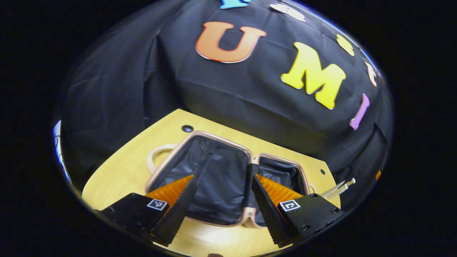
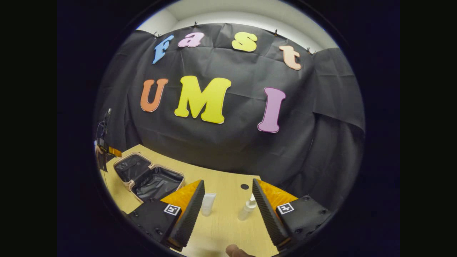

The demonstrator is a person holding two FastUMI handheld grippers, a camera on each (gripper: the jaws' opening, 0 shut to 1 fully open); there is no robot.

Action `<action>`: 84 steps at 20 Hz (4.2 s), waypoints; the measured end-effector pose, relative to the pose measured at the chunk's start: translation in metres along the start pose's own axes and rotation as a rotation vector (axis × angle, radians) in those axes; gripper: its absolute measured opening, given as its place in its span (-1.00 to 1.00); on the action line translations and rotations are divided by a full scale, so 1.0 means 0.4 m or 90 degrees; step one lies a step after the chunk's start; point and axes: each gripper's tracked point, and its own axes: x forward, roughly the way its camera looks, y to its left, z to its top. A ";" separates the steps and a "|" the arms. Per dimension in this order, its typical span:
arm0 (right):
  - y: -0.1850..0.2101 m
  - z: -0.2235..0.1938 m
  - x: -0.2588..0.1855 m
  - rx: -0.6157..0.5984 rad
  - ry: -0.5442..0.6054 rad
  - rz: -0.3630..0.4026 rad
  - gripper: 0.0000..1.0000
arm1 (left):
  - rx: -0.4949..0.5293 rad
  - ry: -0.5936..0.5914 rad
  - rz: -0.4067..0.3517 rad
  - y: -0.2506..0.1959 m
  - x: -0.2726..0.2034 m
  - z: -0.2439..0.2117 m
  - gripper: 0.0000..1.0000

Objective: First open the suitcase, pack the skin care products into it, and then close the suitcase.

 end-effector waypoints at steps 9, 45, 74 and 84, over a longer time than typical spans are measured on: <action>-0.136 -0.093 0.058 0.033 0.041 0.028 0.59 | 0.063 0.039 -0.072 -0.397 0.019 -0.160 0.96; -0.287 -0.481 0.318 0.019 0.210 0.106 0.59 | 0.323 0.170 -0.299 -1.007 0.294 -0.547 -0.27; 0.017 -0.466 0.235 0.057 0.245 0.117 -0.02 | 0.247 0.110 -0.006 -0.377 -0.093 -0.221 -0.33; 0.232 -0.316 -0.001 0.083 0.219 0.156 -0.02 | 0.273 0.248 -0.041 -0.334 0.178 -0.291 -0.33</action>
